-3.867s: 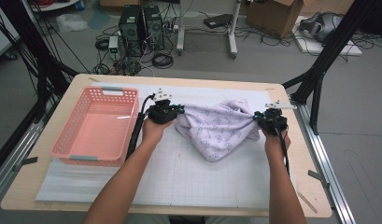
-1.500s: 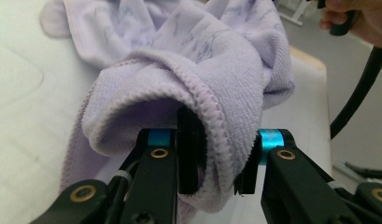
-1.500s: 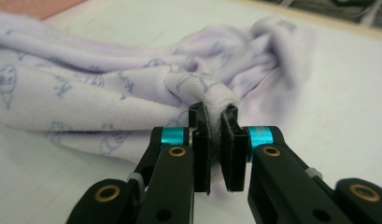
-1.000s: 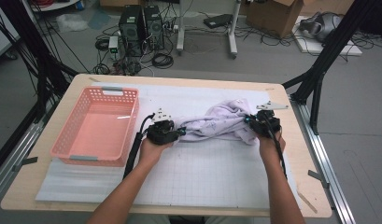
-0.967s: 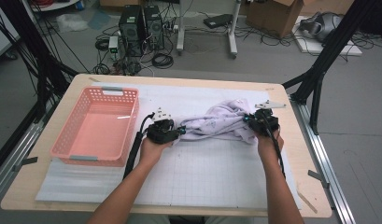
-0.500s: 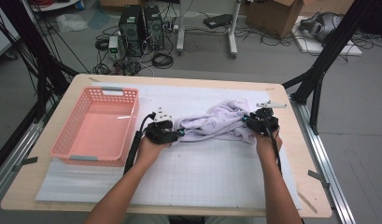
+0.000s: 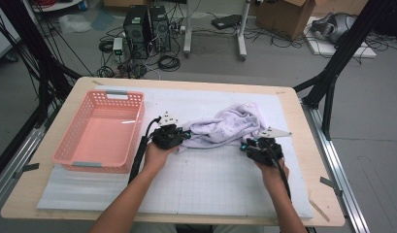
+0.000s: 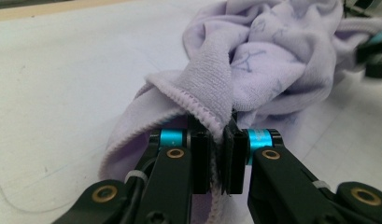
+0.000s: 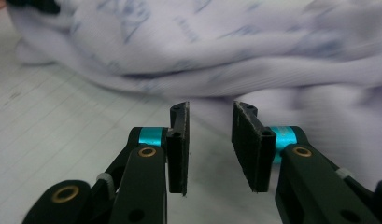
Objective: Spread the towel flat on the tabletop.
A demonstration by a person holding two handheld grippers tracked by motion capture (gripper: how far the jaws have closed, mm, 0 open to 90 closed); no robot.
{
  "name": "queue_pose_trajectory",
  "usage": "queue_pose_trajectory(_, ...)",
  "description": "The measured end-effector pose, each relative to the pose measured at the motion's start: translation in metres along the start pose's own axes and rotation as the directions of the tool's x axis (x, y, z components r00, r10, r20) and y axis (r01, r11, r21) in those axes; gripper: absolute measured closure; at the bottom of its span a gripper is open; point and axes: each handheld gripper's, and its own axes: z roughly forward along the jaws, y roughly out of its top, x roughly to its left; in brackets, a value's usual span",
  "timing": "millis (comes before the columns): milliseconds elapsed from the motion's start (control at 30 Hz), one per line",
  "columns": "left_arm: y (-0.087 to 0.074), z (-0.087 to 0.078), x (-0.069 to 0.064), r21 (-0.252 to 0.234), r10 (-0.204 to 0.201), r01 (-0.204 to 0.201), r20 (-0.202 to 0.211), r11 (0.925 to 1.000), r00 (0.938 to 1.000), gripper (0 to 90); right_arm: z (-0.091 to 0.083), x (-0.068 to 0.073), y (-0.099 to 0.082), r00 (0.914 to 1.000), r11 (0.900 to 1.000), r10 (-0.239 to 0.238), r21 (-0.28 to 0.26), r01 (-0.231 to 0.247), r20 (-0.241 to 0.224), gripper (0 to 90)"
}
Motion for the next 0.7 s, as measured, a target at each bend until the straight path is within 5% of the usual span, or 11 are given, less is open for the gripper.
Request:
queue_pose_trajectory(200,0.001,-0.001,-0.002,-0.007,-0.011,0.011,0.016,0.9999,0.9998,84.3,0.044,0.021,0.003,0.9935,0.9977,0.06,0.037,-0.057,-0.096,54.3)
queue_pose_trajectory(300,0.001,-0.003,-0.002,-0.004,-0.01,0.01,0.025,0.9999,0.9996,84.3,0.063,0.029,0.01,0.9946,0.9966,0.078,0.035,-0.075,-0.069,54.1)
queue_pose_trajectory(400,0.002,-0.004,-0.003,-0.006,-0.002,0.002,0.038,1.0,0.9993,84.3,0.072,0.031,0.012,0.9972,0.9962,0.073,0.049,-0.072,-0.019,67.1)
queue_pose_trajectory(500,0.003,-0.008,-0.005,-0.011,0.003,-0.002,0.054,0.9999,0.9985,84.2,0.071,0.028,0.013,0.9996,0.9986,0.019,0.049,-0.018,-0.023,84.4)
queue_pose_trajectory(700,0.007,-0.023,-0.014,-0.044,0.02,-0.015,0.115,0.9989,0.9932,84.0,0.026,0.028,0.007,0.995,0.9987,-0.048,0.014,0.05,-0.087,86.1)
